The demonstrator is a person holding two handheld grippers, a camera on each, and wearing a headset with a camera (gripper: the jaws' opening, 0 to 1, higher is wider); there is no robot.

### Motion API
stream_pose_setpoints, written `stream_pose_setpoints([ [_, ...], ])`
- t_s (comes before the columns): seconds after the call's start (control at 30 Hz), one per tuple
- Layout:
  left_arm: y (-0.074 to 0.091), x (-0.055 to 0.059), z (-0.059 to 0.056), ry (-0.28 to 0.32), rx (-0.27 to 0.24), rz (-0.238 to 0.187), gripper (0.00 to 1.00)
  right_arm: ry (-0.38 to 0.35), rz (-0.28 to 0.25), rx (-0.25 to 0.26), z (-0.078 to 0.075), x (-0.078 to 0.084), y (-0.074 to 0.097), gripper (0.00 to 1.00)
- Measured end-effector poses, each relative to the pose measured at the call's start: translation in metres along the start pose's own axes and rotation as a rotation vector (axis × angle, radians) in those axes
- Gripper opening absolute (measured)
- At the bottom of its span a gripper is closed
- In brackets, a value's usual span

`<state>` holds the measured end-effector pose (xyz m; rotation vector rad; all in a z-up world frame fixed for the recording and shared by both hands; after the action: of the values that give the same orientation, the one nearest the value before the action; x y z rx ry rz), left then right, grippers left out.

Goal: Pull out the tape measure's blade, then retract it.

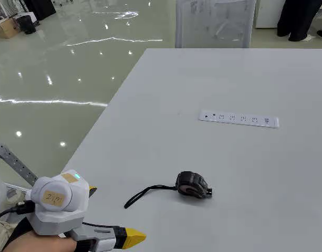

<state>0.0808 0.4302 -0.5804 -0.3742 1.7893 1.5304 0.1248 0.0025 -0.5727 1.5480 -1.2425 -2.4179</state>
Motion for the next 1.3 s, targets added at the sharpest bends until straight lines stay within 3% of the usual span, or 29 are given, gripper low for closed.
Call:
stream_pose_setpoints([
  [0.37,-0.001,0.001,0.008,-0.039,0.003,0.004,0.98,-0.003,0.013,0.008,0.005,0.009,-0.007,1.00],
  [0.77,-0.008,0.007,0.003,-0.059,0.024,0.006,0.98,-0.006,0.030,-0.020,0.017,0.018,-0.014,0.98],
  [1.1,-0.006,0.003,0.004,-0.057,0.011,-0.013,0.98,0.014,0.026,-0.031,0.021,0.018,-0.017,0.97],
  [1.3,-0.008,0.007,0.006,-0.075,0.019,-0.001,0.98,0.029,0.028,-0.035,0.024,0.014,-0.024,0.95],
])
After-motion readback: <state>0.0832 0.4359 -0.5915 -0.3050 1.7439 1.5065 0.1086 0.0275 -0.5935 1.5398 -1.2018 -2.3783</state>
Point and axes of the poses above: the centre of the closed fingertips' face, and the gripper's own axes: y roughly backward along the fingers, z roughly to its left, x roughly out of its underside, the point moved 6 cm from there along y, roughly backward along the fingers, and after that the axes turned 4 degrees about -x, right-handed, at the moved point
